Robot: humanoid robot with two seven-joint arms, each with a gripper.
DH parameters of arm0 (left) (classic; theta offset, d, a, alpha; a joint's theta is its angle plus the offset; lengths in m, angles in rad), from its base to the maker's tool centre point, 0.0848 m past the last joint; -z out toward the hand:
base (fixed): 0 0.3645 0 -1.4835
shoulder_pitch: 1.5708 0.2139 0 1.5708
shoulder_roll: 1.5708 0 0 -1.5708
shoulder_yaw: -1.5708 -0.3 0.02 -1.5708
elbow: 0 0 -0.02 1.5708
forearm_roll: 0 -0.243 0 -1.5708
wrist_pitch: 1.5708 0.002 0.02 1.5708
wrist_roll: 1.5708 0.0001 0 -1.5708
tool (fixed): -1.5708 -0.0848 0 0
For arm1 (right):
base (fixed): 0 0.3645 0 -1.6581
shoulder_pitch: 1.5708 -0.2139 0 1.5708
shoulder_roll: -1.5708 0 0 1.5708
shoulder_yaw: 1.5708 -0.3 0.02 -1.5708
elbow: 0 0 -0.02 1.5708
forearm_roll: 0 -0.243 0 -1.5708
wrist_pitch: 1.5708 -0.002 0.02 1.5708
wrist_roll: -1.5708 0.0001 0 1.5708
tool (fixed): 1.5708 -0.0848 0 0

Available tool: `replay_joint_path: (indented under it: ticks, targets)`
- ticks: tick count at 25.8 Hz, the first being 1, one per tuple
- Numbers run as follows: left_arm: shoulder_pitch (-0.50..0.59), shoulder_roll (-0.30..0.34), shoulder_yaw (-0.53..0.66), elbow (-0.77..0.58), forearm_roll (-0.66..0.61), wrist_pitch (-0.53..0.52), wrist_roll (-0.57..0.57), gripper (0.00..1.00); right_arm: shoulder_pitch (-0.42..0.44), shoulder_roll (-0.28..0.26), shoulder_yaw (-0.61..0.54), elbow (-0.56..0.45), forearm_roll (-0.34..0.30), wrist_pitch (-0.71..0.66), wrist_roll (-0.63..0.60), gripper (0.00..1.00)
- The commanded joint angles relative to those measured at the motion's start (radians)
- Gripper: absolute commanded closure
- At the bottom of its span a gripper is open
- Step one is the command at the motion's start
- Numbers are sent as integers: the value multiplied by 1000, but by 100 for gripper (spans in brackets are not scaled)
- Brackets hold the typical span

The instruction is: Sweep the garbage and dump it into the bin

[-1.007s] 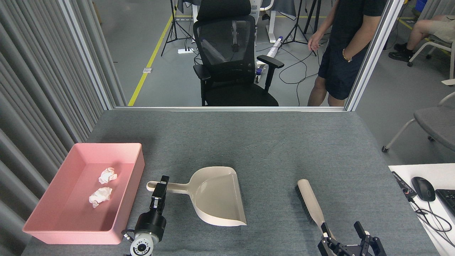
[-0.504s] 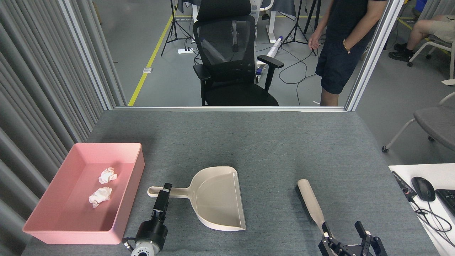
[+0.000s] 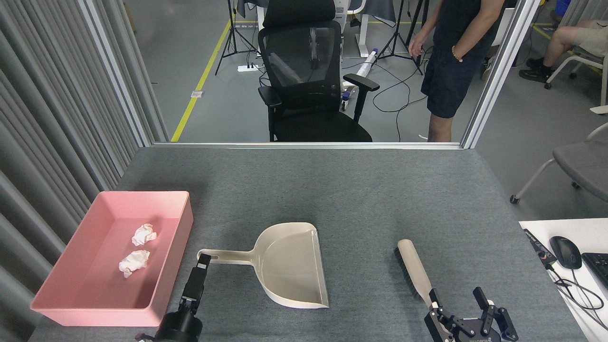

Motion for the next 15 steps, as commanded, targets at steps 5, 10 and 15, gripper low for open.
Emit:
replay_joint_path:
  ticks: [5,10,15]
  targets:
    - [133,27,-9,-206,-157,-15,7,2,-143,53,17,0,2,0,97,4]
    - [168,42,-8,-340,-418,-27,19,2,-163,80,81,-12,14,1,110,4]
    - [147,35,3,-360,-768,-95,96,2,-149,102,96,-32,58,36,97,4]
